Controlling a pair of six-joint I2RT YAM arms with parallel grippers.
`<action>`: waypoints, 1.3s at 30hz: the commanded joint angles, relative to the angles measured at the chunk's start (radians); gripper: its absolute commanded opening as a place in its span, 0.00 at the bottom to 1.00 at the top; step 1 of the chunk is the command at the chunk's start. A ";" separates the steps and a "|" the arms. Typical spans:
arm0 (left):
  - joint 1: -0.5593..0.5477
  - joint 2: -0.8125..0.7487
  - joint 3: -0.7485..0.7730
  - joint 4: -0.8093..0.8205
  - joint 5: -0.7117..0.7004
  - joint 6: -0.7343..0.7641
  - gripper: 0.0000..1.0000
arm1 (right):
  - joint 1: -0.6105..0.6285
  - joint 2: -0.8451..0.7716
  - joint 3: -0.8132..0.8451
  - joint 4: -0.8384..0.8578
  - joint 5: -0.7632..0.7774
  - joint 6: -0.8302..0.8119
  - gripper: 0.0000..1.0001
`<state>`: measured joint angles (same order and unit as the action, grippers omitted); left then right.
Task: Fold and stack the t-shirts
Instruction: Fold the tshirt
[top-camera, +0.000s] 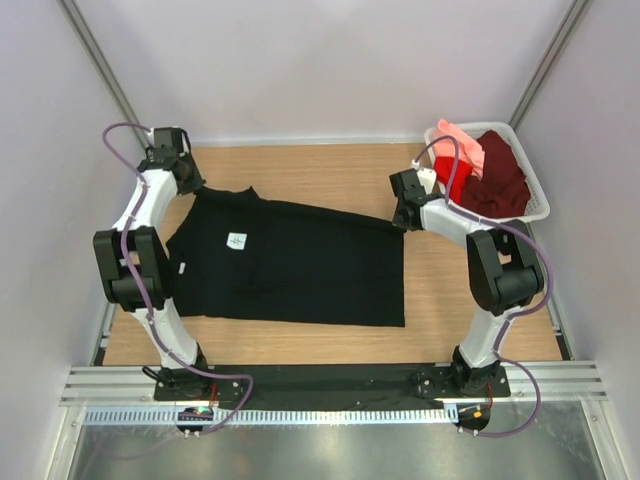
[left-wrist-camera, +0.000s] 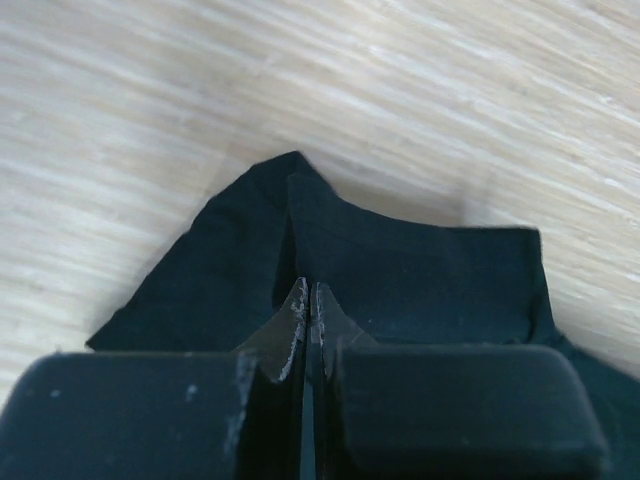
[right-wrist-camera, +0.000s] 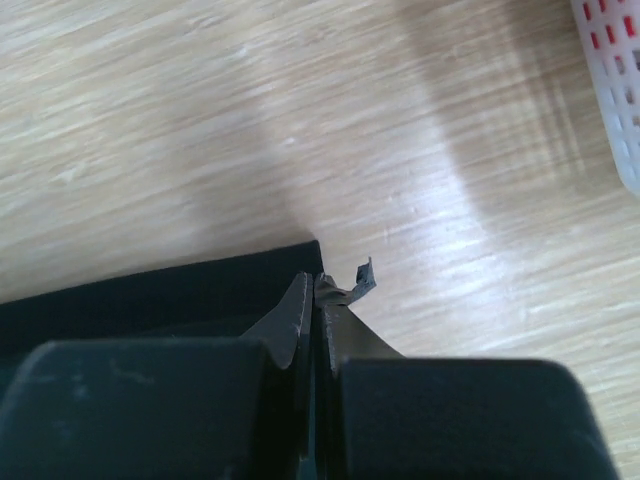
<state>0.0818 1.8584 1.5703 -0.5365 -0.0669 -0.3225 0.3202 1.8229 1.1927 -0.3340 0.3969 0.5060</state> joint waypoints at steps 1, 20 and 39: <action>0.027 -0.077 -0.035 -0.025 -0.030 -0.033 0.00 | 0.022 -0.119 -0.056 0.059 -0.009 -0.015 0.01; 0.061 -0.237 -0.228 -0.201 -0.180 -0.070 0.00 | 0.106 -0.273 -0.292 0.038 0.042 0.029 0.01; 0.062 -0.251 -0.343 -0.293 -0.260 -0.098 0.00 | 0.129 -0.335 -0.407 0.066 -0.027 0.048 0.01</action>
<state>0.1333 1.6421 1.2449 -0.8082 -0.2714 -0.3992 0.4419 1.5150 0.7971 -0.2955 0.3630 0.5339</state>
